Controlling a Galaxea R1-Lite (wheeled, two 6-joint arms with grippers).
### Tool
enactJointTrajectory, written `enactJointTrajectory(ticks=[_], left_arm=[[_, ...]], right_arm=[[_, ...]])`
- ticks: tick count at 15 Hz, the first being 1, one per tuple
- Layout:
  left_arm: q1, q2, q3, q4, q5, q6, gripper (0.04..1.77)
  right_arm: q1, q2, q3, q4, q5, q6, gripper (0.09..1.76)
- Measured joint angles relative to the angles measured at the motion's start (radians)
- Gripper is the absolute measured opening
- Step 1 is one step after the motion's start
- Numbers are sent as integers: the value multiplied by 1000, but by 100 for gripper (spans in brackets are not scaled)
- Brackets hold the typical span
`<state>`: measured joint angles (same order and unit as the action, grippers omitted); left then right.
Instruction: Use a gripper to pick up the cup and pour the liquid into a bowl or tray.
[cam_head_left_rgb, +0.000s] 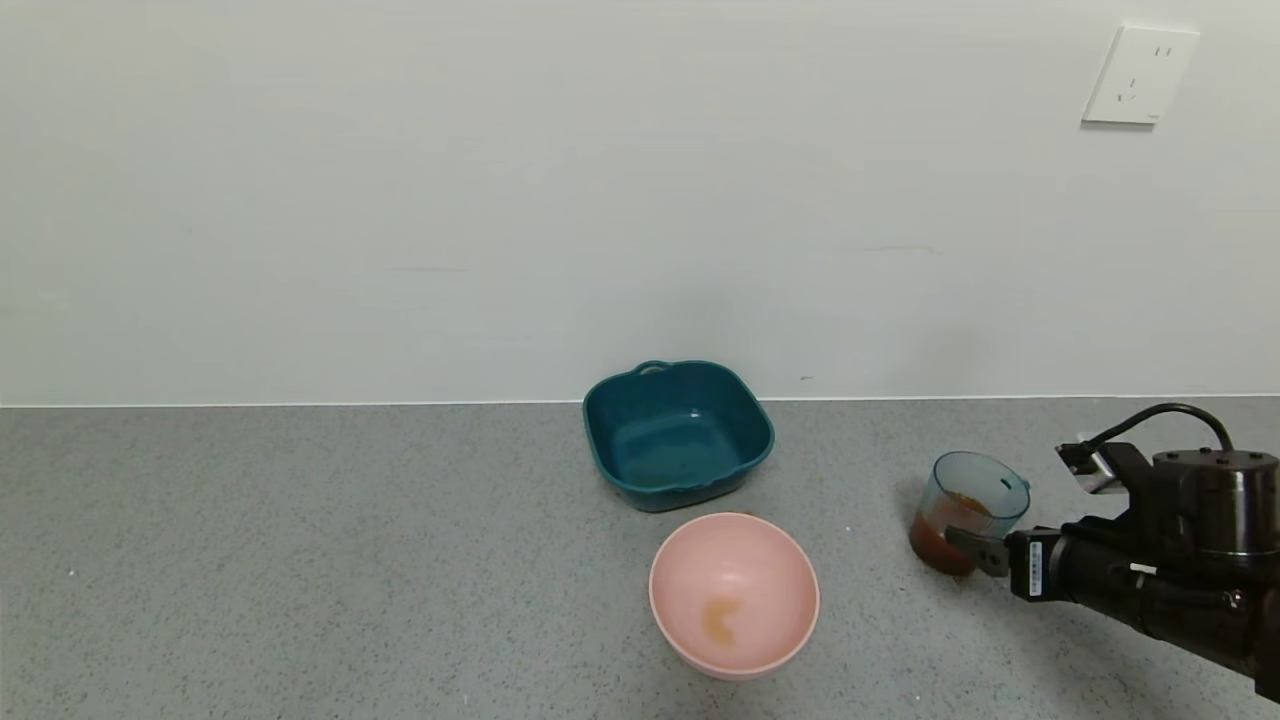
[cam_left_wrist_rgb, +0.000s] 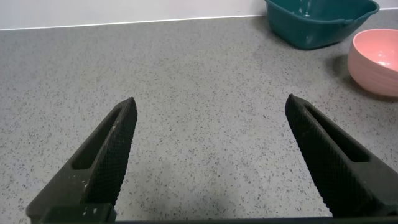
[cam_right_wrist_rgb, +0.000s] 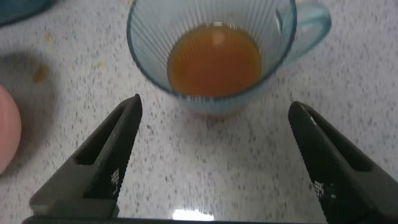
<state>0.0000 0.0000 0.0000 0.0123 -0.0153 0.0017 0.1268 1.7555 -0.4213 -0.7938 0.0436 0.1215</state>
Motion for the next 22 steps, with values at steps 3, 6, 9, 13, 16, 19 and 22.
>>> enactJointTrajectory(ticks=[3,6,9,13,16,19,22], left_arm=[[0,0,0,0,0,0,172],[0,0,0,0,0,0,172],[0,0,0,0,0,0,172],[0,0,0,0,0,0,172],[0,0,0,0,0,0,172],[0,0,0,0,0,0,172],[0,0,0,0,0,0,172]], right_arm=[[1,53,-7,-65,0,0,171],[5,104,-17,-112,-1,-6,171],[7,137,-34,-119,-1,-9,171],[7,161,-53,-121,-1,-14,171],[7,169,-67,-120,-1,-15,171],[9,171,-83,-120,-1,-19,171],[9,172,-91,-118,0,-21,171]])
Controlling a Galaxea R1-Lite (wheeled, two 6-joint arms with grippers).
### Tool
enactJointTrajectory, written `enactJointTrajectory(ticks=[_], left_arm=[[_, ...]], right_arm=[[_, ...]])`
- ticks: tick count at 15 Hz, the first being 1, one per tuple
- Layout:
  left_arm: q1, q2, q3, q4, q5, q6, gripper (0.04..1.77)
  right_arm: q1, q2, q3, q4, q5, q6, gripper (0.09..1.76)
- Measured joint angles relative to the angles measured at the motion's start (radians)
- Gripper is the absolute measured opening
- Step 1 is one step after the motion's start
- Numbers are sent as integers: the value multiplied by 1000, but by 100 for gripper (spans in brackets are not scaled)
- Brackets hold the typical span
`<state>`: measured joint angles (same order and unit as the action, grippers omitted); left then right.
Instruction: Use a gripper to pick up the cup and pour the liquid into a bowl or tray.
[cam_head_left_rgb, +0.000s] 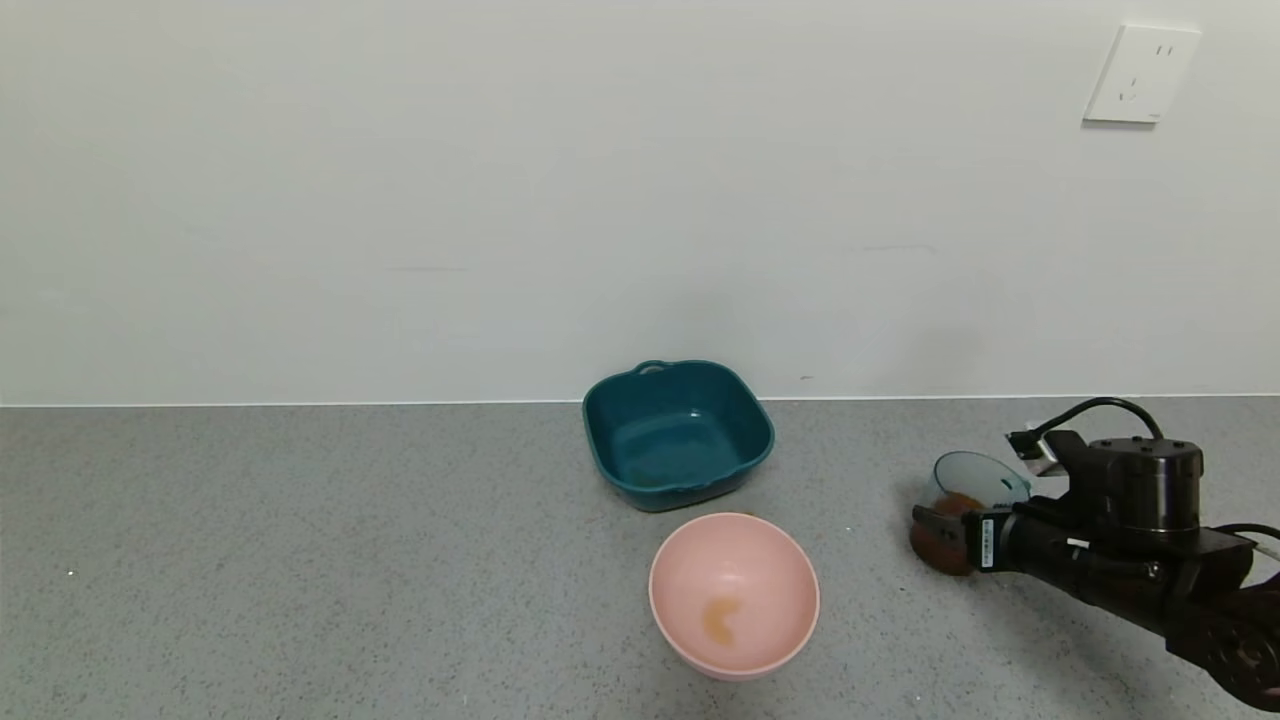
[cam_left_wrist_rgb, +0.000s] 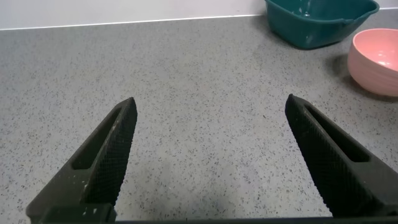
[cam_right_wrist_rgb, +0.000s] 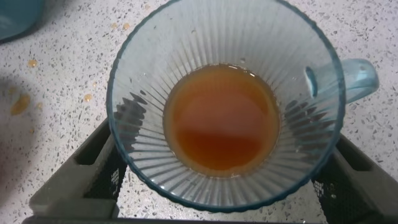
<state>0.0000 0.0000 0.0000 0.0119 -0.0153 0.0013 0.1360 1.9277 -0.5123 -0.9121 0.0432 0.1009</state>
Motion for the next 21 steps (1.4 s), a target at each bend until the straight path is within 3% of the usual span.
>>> enactJointTrajectory(ticks=[3,5,7,15,21], left_arm=[[0,0,0,0,0,0,172],[0,0,0,0,0,0,172],[0,0,0,0,0,0,172],[0,0,0,0,0,0,172],[0,0,0,0,0,0,172]], right_arm=[[0,0,-5,1,-1,-1,171],[0,2,-6,-1,-1,-11,145],[0,4,-6,-2,-2,-14,138],[8,-2,-31,31,-52,-53,137],[44,-75,-120,244,-108,-72,137]])
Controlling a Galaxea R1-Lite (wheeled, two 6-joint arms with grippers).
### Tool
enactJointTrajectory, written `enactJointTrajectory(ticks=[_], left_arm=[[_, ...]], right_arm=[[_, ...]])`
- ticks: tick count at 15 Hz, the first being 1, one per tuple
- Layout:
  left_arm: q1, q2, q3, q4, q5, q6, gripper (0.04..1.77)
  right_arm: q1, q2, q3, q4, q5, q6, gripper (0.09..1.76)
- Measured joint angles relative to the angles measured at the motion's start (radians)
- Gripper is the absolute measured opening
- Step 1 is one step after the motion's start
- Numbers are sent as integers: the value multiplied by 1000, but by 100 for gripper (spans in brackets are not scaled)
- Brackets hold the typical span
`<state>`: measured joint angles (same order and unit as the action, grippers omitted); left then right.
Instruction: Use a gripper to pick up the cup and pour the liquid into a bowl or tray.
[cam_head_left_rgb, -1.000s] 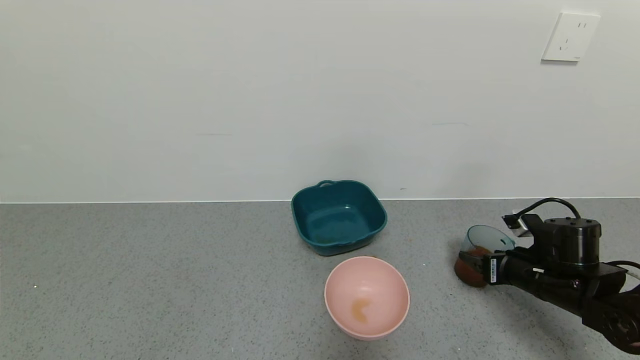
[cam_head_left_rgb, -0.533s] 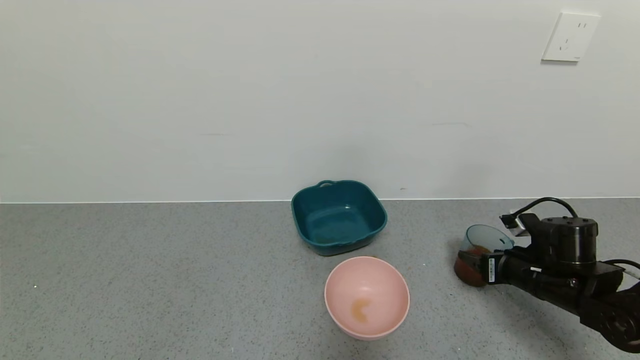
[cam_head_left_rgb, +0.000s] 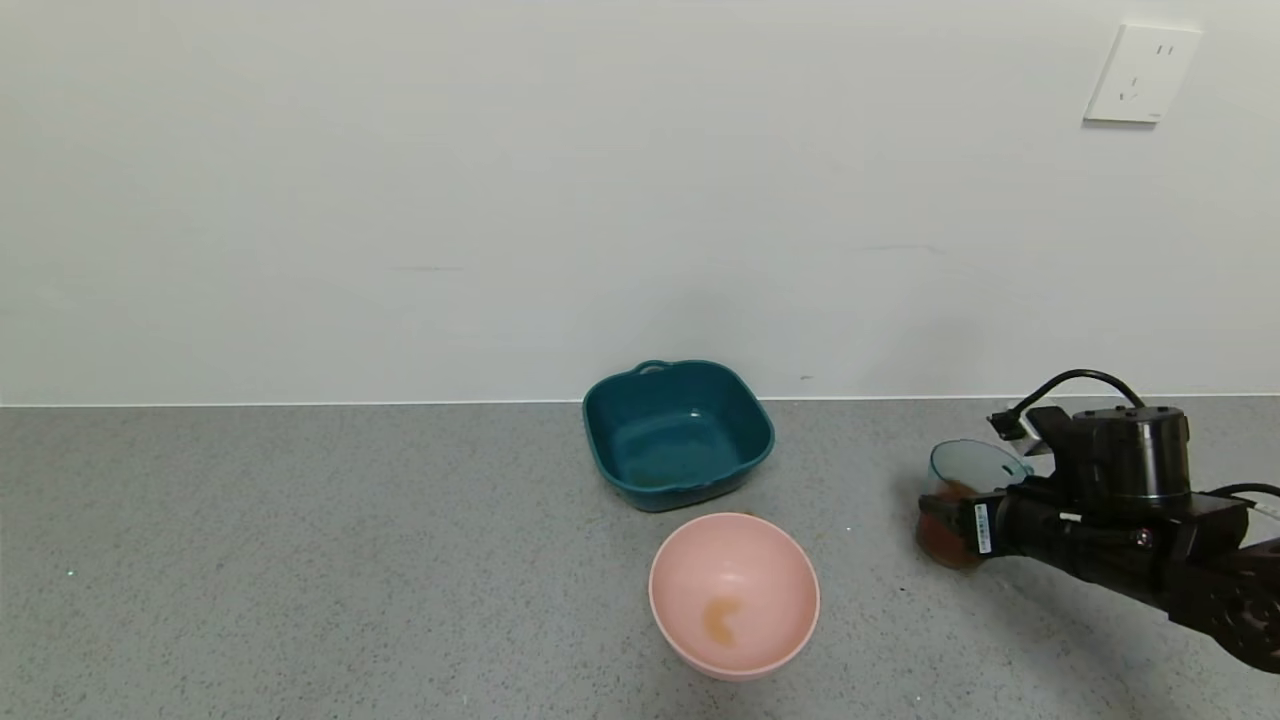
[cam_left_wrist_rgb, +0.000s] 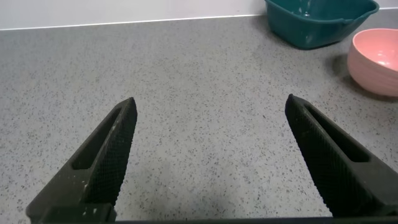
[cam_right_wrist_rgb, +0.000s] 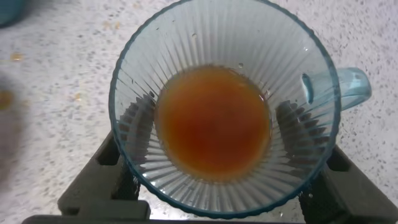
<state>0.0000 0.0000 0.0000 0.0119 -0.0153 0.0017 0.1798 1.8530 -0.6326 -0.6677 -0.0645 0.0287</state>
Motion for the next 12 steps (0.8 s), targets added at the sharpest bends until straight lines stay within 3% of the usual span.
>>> enactJointTrajectory(ticks=[4,12], left_arm=[[0,0,0,0,0,0,172],[0,0,0,0,0,0,172]], right_arm=[[54,-68,-93,167,-49,0,136],[208,-145,-218,352,-180,0,136]])
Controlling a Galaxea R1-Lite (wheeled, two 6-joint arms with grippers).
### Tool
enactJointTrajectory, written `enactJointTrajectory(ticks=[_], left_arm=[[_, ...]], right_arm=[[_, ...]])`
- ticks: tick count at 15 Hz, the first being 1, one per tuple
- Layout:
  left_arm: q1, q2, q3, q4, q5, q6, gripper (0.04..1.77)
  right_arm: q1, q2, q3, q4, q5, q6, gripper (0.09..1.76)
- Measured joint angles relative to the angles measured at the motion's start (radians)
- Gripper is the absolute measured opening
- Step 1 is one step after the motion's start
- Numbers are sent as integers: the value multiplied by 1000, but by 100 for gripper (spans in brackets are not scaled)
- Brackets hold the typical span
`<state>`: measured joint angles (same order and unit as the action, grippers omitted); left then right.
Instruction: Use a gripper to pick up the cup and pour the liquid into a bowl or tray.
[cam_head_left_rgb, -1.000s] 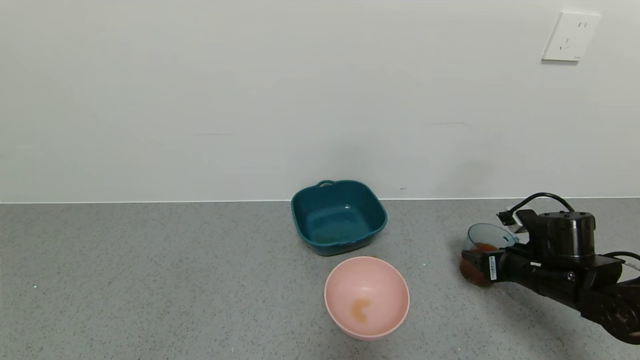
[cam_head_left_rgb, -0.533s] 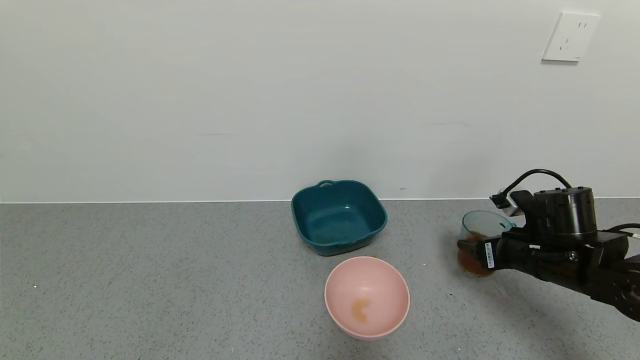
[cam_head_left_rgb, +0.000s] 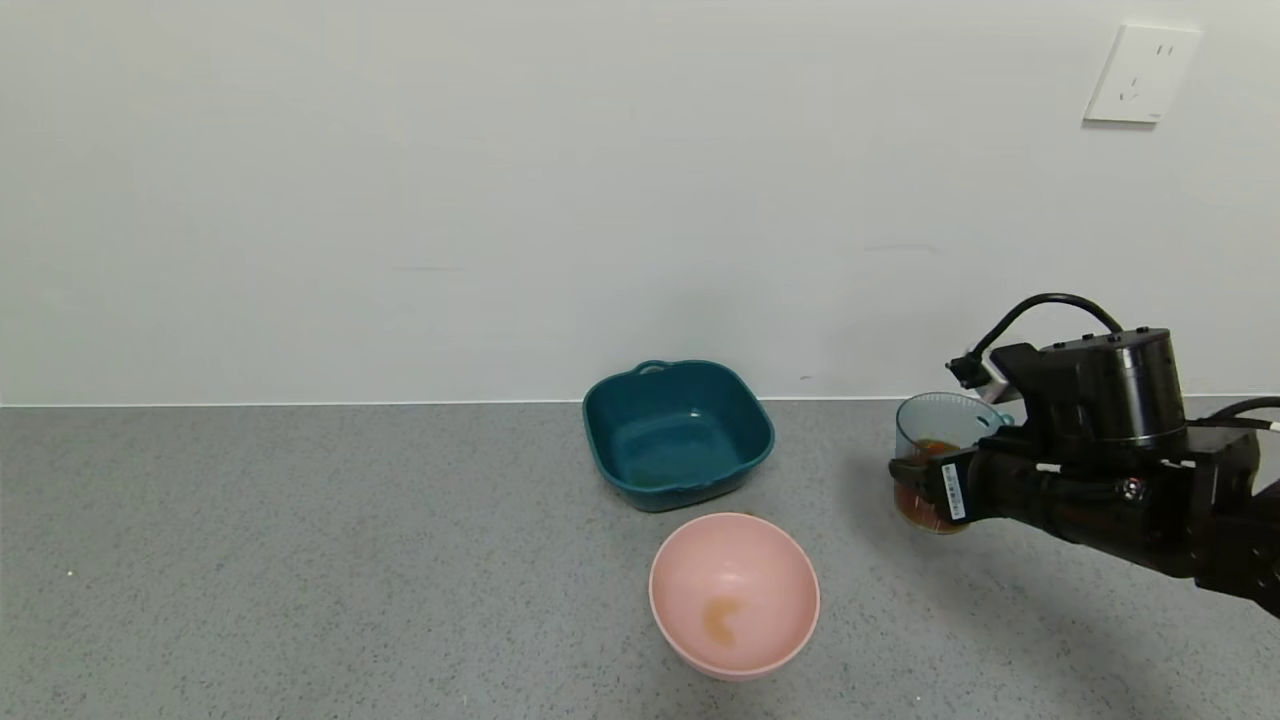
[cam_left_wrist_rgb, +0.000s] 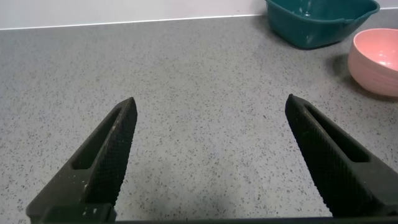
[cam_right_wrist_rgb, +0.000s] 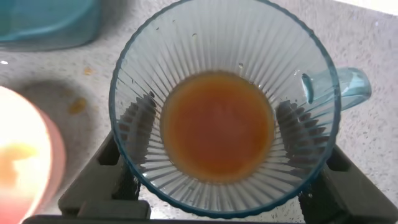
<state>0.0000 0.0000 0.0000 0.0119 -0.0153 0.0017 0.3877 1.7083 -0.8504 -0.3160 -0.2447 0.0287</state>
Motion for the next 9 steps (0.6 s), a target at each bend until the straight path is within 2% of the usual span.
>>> enactJointTrajectory(ticks=[9], left_arm=[[0,0,0,0,0,0,172]], right_arm=[[134,-21,-87,84,-125,-49,136]])
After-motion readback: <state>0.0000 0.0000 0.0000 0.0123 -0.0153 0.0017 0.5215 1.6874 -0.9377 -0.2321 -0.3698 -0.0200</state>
